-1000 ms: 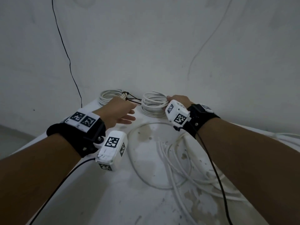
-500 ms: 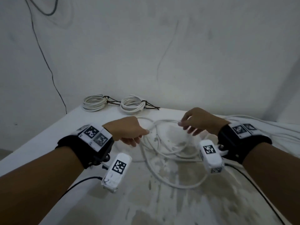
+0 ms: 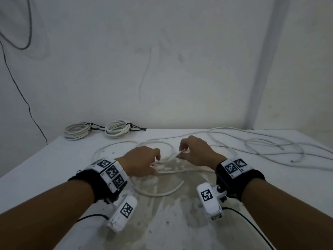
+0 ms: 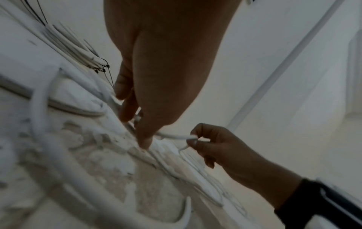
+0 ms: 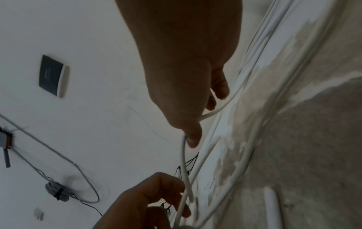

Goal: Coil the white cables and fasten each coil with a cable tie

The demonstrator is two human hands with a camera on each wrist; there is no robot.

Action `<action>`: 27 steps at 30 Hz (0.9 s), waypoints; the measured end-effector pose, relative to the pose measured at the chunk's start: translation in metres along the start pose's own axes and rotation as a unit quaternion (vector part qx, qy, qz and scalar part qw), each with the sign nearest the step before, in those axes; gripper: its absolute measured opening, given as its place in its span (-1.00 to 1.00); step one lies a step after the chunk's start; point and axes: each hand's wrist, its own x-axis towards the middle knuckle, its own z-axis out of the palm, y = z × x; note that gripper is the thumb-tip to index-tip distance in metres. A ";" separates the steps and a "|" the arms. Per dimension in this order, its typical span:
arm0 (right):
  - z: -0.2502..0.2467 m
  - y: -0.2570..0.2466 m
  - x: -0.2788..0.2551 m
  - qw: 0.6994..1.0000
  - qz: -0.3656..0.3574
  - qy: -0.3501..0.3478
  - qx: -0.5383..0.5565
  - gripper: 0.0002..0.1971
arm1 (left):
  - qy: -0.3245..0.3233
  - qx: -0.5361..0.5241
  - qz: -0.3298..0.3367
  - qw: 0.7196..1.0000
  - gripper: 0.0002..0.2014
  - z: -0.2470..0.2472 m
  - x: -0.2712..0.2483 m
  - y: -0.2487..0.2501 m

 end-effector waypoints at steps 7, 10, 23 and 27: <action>0.000 0.020 -0.008 0.997 0.064 -0.042 -0.025 -0.44 | 0.053 0.107 0.003 0.993 -0.86 0.002 -0.001 -0.005; -0.002 0.033 -0.016 0.992 0.039 -0.102 -0.069 -0.59 | 0.154 0.041 0.017 0.987 -0.85 -0.012 -0.001 -0.006; -0.035 0.047 -0.022 0.996 0.064 -0.027 0.048 -0.67 | 0.304 -0.178 -0.061 0.934 -0.82 -0.074 0.012 0.002; -0.024 0.029 -0.023 0.983 0.058 -0.022 0.175 -0.64 | 0.442 -0.274 -0.064 0.852 -0.80 -0.124 0.009 0.011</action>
